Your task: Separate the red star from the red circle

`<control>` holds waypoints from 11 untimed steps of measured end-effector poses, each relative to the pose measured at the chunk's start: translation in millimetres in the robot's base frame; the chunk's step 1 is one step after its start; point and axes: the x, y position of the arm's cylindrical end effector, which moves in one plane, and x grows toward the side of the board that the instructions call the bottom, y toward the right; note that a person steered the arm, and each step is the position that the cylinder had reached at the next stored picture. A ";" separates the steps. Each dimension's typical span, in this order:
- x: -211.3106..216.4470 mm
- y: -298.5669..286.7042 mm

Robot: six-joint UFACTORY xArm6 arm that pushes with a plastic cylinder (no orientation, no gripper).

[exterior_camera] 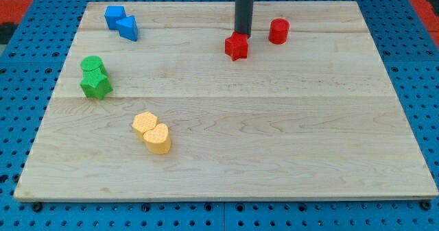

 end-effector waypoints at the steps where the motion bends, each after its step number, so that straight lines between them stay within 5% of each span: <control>1: 27.9 10.5; 6: 21.2 -170.8; 11: 64.9 -136.9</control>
